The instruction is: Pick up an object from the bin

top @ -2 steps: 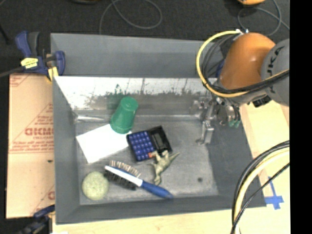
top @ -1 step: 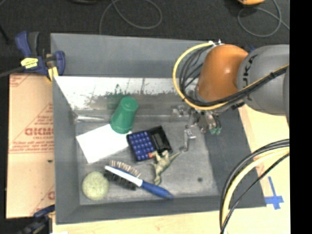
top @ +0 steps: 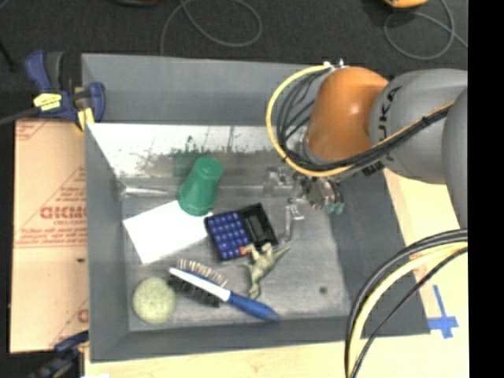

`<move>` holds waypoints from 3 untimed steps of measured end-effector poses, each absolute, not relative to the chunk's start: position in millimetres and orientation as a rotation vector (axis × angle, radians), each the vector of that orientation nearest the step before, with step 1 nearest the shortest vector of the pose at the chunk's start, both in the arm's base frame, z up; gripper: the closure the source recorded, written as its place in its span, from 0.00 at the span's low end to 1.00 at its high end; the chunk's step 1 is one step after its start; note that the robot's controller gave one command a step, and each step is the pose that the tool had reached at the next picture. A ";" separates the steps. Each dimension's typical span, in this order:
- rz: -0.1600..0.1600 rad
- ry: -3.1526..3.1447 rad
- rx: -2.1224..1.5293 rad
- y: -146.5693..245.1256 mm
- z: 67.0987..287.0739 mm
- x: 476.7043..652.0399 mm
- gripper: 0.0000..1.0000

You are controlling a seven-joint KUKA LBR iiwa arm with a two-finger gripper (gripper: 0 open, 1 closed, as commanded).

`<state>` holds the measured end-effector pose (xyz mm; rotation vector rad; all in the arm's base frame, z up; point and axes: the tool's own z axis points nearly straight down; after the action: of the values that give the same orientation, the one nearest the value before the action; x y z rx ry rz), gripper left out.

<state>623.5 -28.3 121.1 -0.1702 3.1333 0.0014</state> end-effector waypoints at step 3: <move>-0.002 3.148 0.032 29.6 64.1 634.7 1.00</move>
Offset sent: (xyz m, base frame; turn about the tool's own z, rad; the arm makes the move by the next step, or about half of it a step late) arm 0.0098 0.0580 -0.0511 0.1316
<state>634.7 29.6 64.1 0.0319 3.1476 -0.0020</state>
